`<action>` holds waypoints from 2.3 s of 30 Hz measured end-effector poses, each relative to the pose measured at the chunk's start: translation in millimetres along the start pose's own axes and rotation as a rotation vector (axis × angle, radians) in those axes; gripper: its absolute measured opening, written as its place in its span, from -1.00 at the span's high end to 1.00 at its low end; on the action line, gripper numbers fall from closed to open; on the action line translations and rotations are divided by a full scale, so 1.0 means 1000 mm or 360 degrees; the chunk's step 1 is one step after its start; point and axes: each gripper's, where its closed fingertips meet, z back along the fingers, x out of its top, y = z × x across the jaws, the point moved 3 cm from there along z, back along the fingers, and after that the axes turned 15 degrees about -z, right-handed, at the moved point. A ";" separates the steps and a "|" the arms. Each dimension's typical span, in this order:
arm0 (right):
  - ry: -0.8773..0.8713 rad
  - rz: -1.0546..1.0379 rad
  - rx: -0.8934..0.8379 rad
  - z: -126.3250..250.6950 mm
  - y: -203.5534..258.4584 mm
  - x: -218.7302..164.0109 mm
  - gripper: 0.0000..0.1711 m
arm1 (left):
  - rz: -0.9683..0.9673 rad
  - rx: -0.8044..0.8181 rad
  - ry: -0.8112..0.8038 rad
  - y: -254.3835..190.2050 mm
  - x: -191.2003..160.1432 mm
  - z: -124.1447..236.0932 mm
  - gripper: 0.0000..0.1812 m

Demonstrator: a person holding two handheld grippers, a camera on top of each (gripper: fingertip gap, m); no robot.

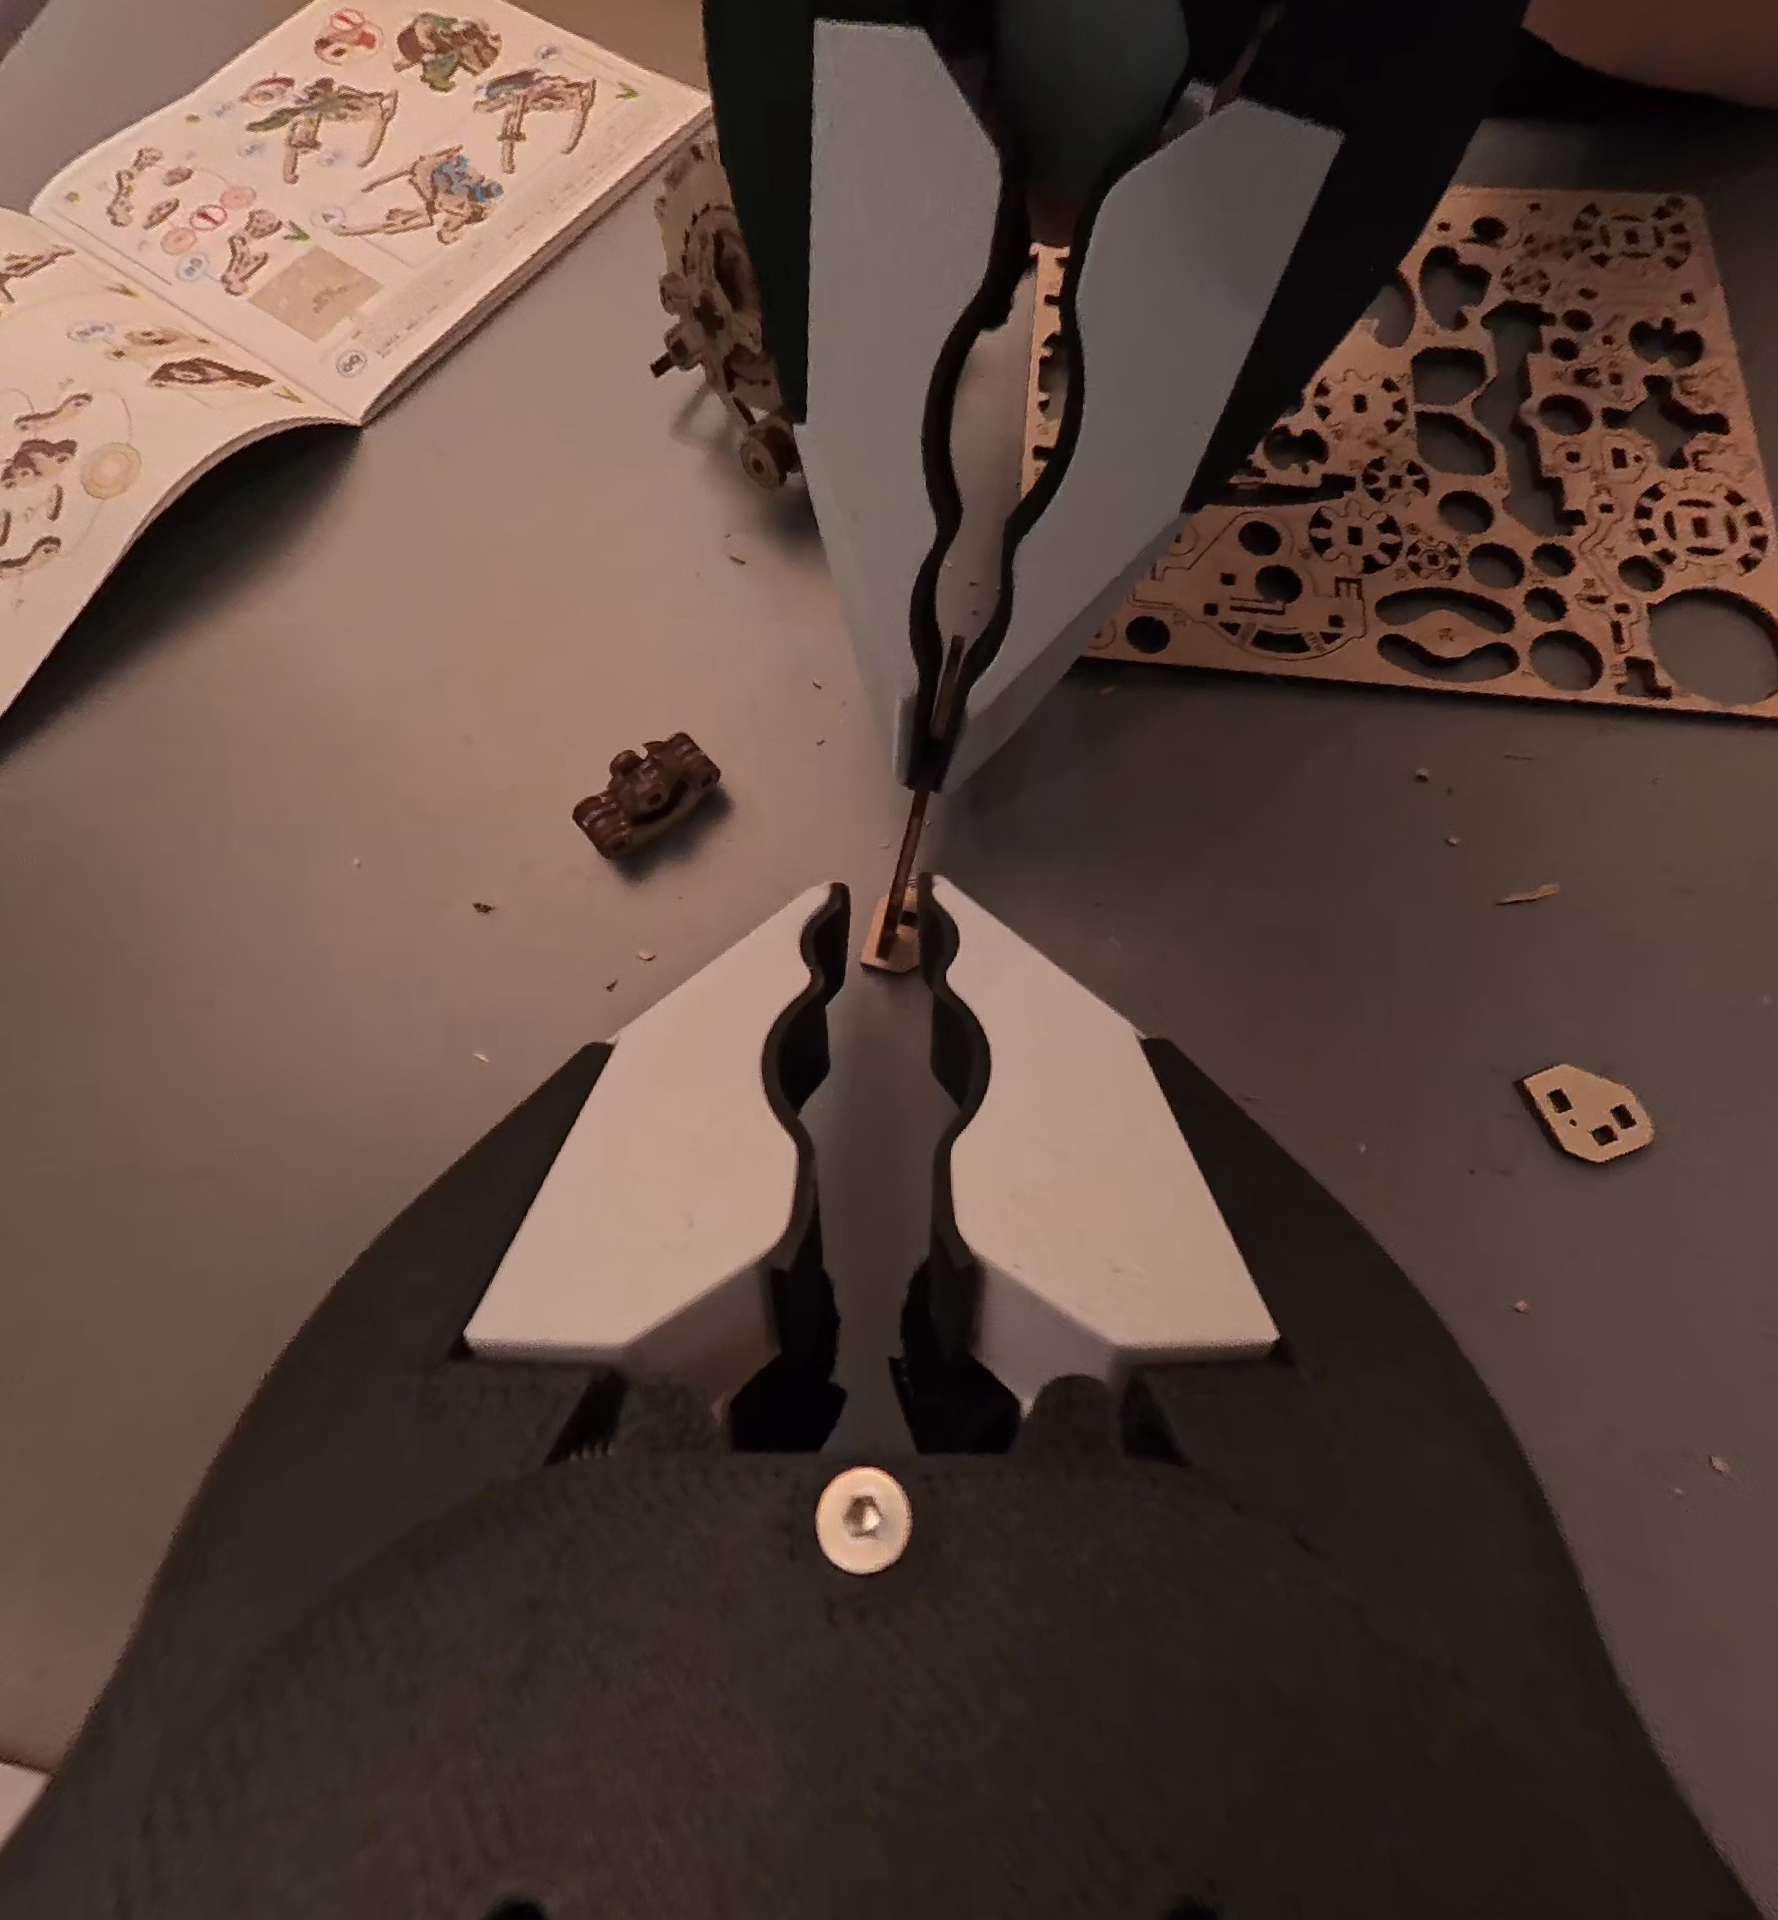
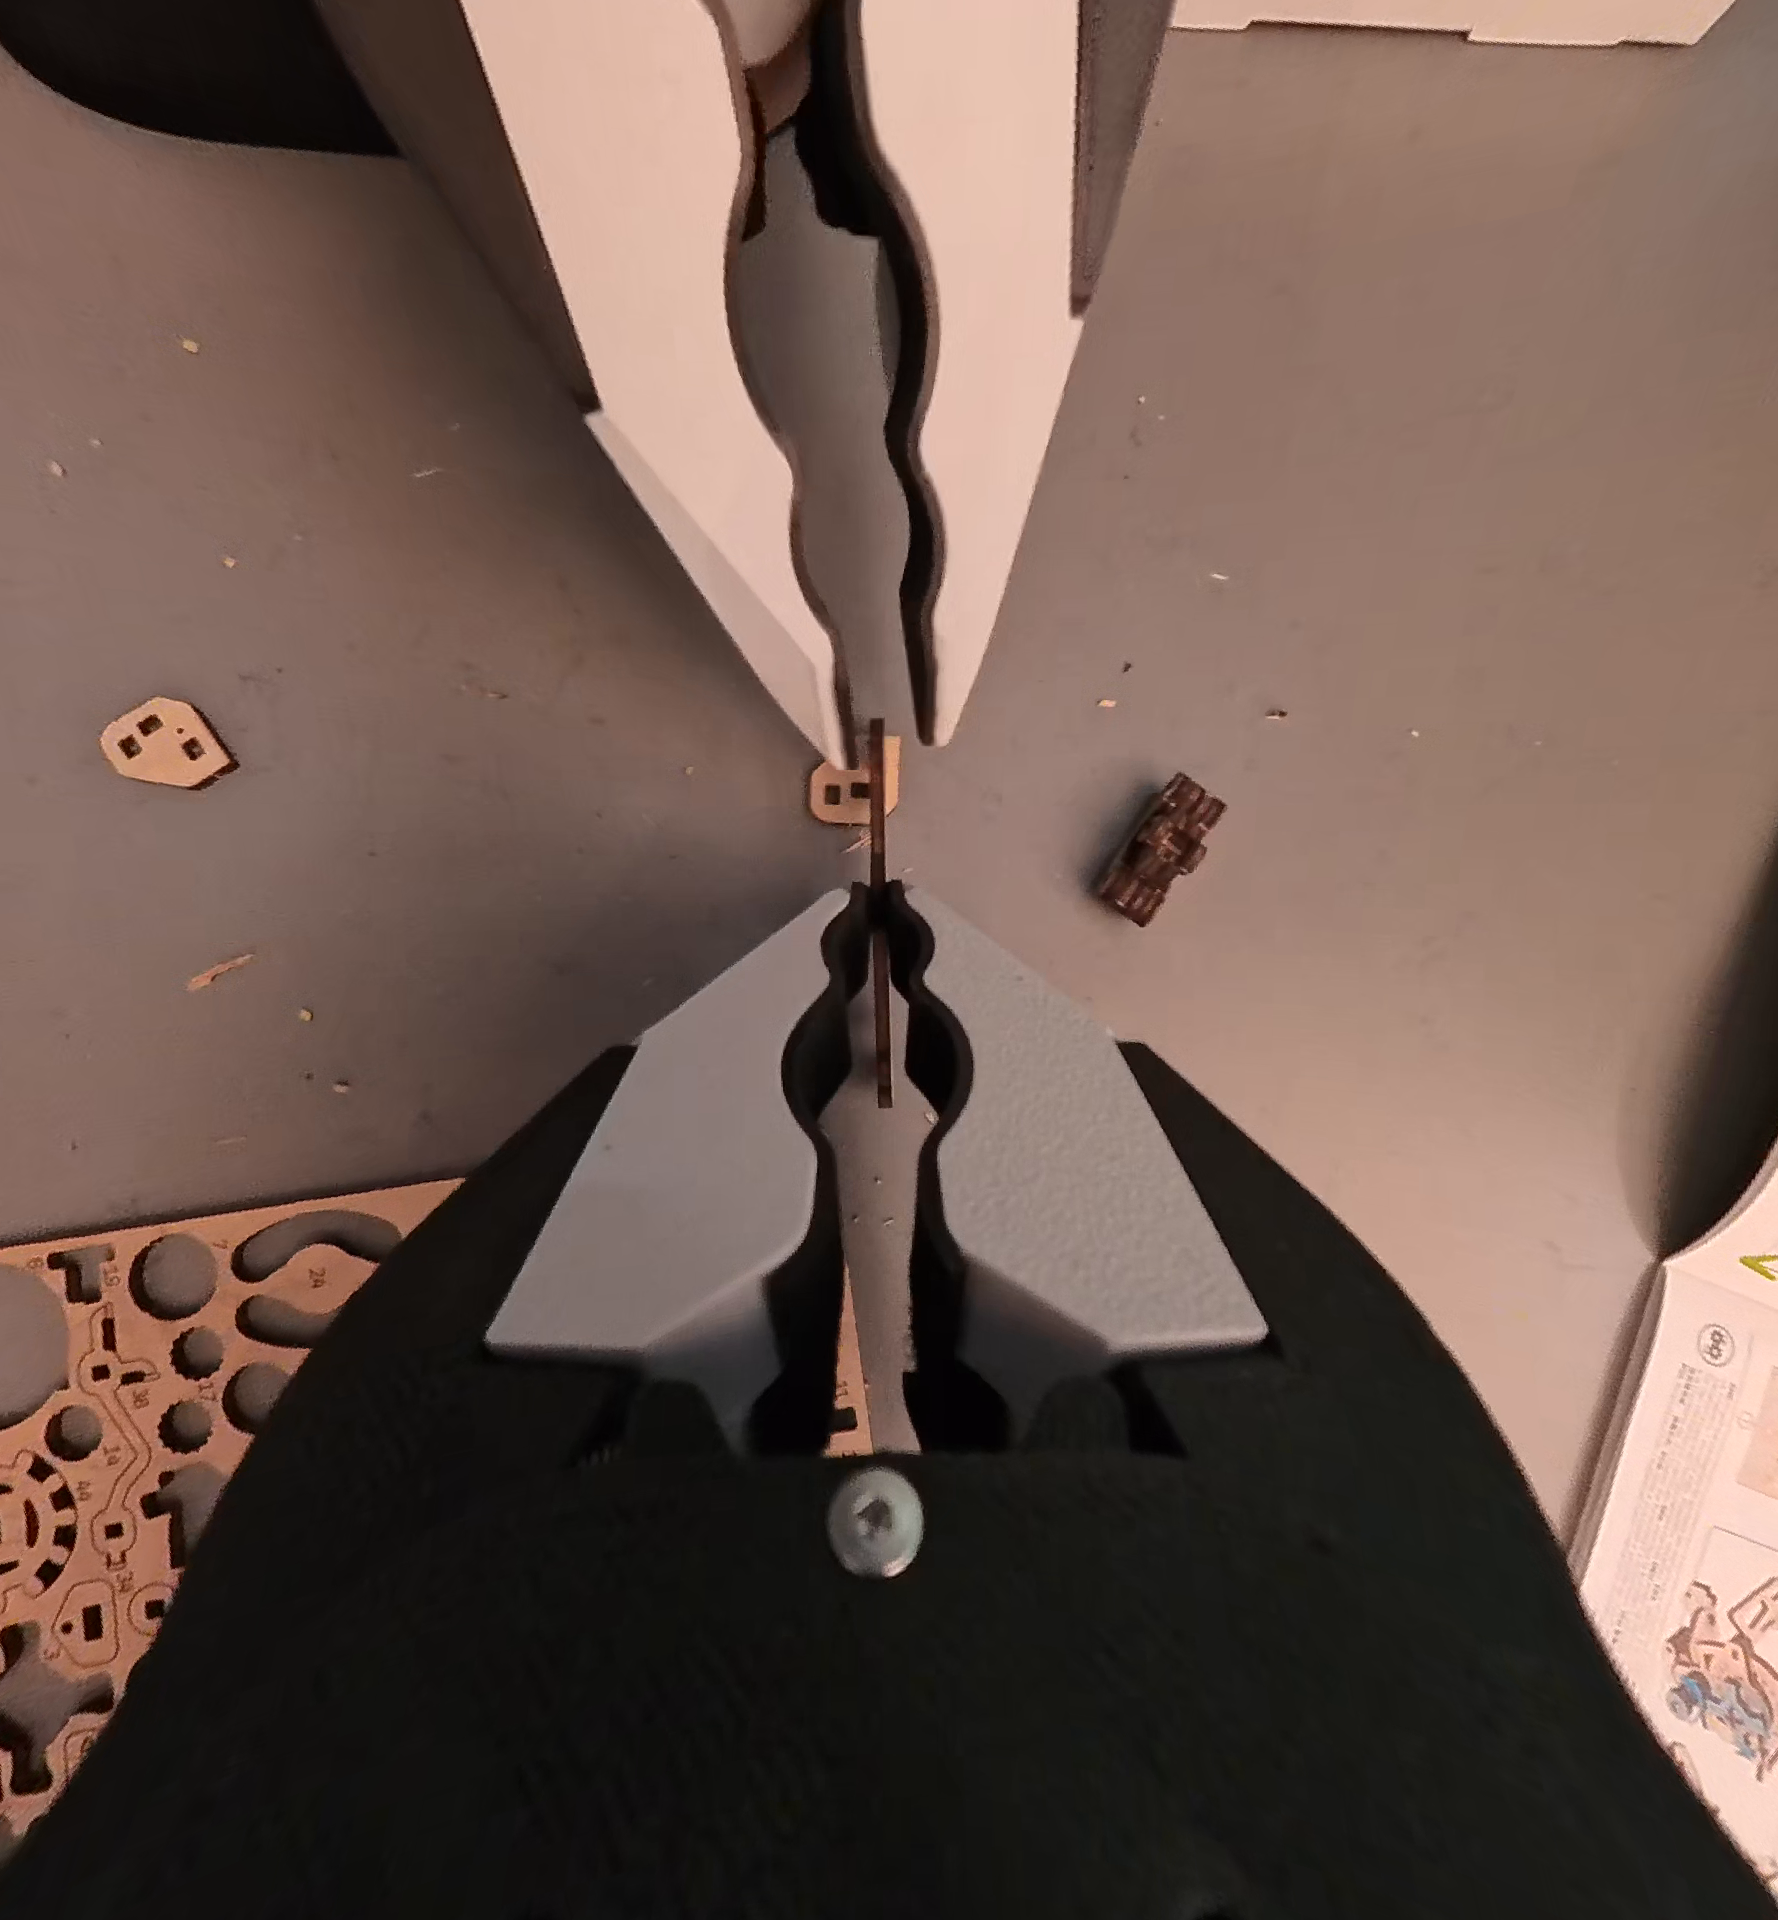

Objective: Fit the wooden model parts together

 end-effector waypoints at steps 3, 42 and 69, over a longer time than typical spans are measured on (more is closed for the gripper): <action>0.0002 0.0005 -0.0003 0.000 0.000 0.000 0.98 | -0.0061 -0.0003 0.0089 -0.001 -0.004 -0.005 0.90; -0.0059 0.0245 -0.0081 -0.015 0.013 0.018 0.98 | -0.0163 0.0003 0.0245 -0.011 -0.008 -0.004 0.99; -0.0034 0.0226 -0.0077 -0.014 0.012 0.016 0.98 | -0.0039 -0.0038 0.0186 -0.011 -0.010 -0.003 0.98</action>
